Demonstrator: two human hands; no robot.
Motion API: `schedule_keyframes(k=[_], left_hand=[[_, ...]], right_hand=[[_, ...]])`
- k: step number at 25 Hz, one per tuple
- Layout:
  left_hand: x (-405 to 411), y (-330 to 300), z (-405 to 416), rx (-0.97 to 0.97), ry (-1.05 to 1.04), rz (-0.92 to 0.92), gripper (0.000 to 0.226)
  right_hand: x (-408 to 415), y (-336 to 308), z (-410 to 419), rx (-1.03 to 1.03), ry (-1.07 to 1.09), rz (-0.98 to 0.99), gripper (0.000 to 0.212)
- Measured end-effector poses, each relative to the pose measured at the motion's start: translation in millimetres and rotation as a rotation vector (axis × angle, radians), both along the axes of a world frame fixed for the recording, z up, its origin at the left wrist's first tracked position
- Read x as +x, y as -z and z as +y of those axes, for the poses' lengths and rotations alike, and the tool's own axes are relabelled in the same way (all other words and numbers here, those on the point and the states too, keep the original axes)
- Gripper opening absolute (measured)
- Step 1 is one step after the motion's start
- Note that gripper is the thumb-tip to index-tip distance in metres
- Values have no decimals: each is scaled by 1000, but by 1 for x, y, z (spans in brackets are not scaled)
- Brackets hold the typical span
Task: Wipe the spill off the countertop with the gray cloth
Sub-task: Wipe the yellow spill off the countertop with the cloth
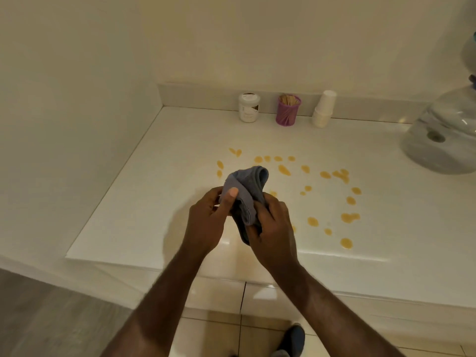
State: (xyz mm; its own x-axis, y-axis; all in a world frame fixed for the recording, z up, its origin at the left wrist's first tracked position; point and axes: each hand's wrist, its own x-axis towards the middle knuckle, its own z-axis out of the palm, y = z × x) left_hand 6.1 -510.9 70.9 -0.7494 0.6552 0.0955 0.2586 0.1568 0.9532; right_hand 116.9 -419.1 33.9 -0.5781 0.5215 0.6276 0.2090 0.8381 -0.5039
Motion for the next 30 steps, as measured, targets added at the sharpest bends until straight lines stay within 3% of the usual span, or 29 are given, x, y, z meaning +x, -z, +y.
schedule_keyframes(k=[6, 11, 15, 19, 22, 25, 27, 30], left_hand=[[-29, 15, -18, -89, -93, 83, 26], [-66, 32, -28, -198, -151, 121, 28], [-96, 43, -34, -304, -149, 174, 32], [-117, 59, -26, -385, -177, 355, 30], [-116, 76, -18, -376, -221, 321, 31], [-110, 90, -15, -339, -205, 315, 32], [-111, 100, -19, -404, -185, 379, 35], [-114, 112, -31, -447, -209, 426, 43]], right_hand=[[-26, 13, -17, -72, -74, -77, 41], [-47, 25, -8, -215, -205, -136, 74], [-61, 40, 14, -331, -153, -131, 38], [-67, 55, 35, -395, -100, -265, 39], [-70, 64, 44, -407, -89, -477, 44], [-71, 68, 49, -269, -20, -710, 44], [-71, 68, 48, -202, 52, -692, 39], [-78, 65, 41, -118, 52, -503, 39]])
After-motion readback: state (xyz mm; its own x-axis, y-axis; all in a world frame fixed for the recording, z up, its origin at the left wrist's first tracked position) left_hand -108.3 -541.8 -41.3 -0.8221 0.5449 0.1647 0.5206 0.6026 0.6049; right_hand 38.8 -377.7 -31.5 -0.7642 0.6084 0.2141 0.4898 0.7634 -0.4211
